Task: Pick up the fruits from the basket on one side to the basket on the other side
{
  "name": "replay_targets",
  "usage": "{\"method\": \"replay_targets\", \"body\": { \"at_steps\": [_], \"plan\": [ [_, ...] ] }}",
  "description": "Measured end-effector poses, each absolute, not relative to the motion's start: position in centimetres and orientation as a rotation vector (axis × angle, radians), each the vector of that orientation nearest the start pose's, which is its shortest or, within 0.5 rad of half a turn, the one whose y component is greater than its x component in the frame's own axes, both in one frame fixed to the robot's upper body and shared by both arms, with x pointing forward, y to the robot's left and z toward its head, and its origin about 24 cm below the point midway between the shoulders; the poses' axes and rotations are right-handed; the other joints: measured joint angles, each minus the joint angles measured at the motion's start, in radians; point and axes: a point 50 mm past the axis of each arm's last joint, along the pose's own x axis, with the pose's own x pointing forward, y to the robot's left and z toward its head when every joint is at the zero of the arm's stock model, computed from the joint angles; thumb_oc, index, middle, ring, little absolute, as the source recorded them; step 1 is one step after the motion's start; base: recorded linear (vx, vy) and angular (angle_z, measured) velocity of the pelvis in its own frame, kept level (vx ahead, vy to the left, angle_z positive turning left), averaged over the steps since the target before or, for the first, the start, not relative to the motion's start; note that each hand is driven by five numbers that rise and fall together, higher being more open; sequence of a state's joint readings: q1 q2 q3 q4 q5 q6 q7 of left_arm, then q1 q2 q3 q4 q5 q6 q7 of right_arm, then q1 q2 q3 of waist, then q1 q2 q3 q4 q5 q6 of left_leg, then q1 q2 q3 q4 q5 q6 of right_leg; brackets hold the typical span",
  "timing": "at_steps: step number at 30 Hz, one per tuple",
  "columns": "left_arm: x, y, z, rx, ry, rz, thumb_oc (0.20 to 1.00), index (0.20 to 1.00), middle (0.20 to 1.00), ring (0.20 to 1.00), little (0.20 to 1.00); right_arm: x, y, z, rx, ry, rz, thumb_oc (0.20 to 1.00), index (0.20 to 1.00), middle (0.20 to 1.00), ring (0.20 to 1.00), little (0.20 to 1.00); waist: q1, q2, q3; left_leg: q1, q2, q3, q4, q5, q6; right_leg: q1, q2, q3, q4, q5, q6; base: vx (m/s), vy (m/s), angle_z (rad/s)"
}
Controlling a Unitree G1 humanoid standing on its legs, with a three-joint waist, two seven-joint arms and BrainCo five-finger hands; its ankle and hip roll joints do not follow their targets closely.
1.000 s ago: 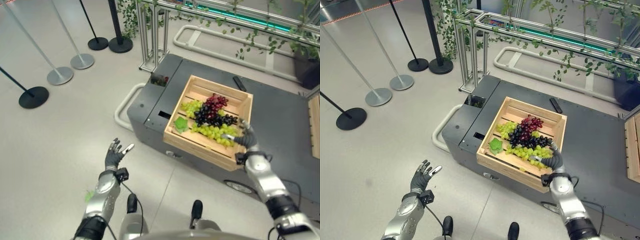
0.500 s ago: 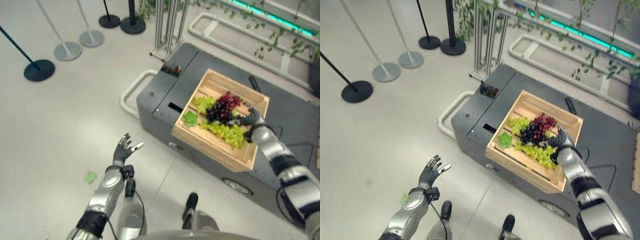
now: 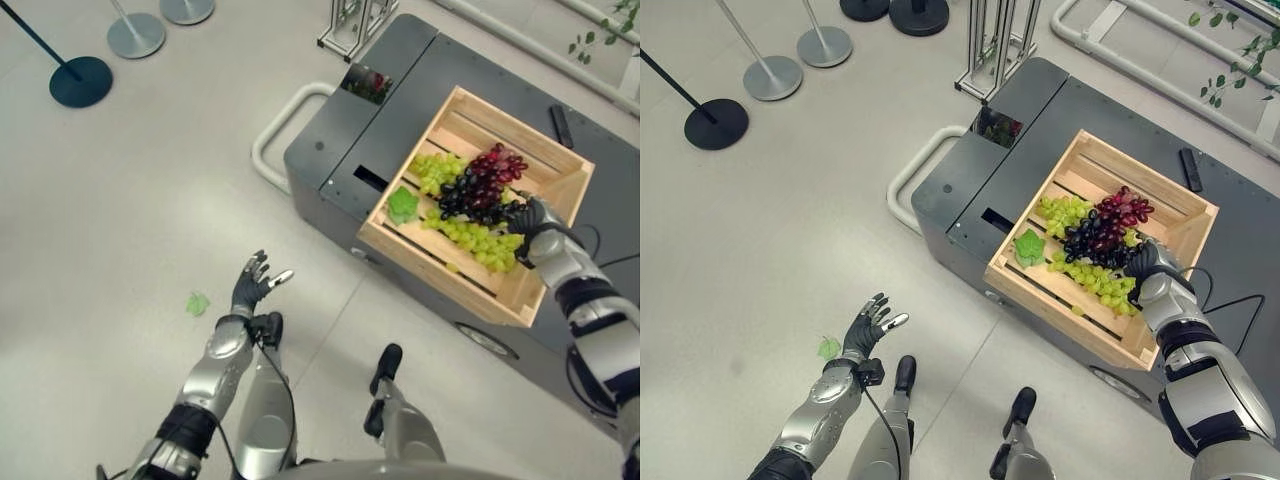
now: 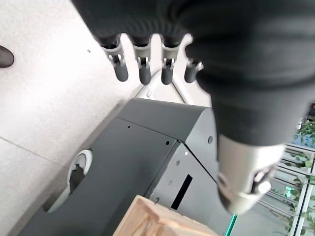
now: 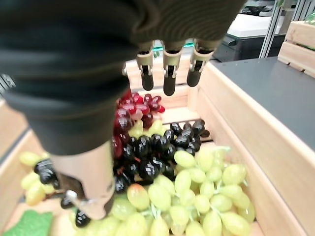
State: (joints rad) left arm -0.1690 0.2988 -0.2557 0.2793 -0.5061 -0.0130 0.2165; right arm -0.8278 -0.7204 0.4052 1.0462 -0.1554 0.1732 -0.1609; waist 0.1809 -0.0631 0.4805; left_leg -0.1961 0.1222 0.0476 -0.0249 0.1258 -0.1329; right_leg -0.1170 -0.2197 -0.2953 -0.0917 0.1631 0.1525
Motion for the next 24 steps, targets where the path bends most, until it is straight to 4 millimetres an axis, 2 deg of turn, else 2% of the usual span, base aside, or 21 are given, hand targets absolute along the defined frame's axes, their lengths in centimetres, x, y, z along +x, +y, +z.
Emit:
{"method": "replay_targets", "body": {
  "at_steps": [4,14,24],
  "plan": [
    [28.1,16.3,2.1,-0.139,0.17,0.025,1.0,1.0,1.0,1.0,1.0,36.0,-32.3,10.7,-1.024,0.411,-0.363,1.0,1.0,1.0,1.0,1.0,0.001,0.006,0.004,-0.03,0.011,-0.004,0.0,0.003,-0.006,-0.027,0.011,-0.001,0.0,-0.001,-0.003,-0.01,-0.051,0.0],
    [29.2,15.5,3.5,-0.154,0.117,0.033,1.0,1.0,1.0,1.0,1.0,36.7,-29.4,8.6,-0.988,0.425,-0.314,1.0,1.0,1.0,1.0,1.0,0.002,0.011,0.024,-0.068,0.025,-0.026,0.002,0.009,-0.015,-0.055,0.028,-0.016,0.0,-0.003,-0.011,-0.02,-0.031,0.03],
    [29.7,15.0,4.1,-0.169,0.093,0.053,1.0,1.0,1.0,1.0,1.0,37.2,-28.2,8.6,-0.952,0.397,-0.344,1.0,1.0,1.0,1.0,1.0,-0.003,0.01,0.025,-0.08,0.035,-0.026,0.002,0.011,-0.019,-0.065,0.038,-0.016,0.0,-0.003,-0.014,0.0,0.0,0.0]
  ]
}}
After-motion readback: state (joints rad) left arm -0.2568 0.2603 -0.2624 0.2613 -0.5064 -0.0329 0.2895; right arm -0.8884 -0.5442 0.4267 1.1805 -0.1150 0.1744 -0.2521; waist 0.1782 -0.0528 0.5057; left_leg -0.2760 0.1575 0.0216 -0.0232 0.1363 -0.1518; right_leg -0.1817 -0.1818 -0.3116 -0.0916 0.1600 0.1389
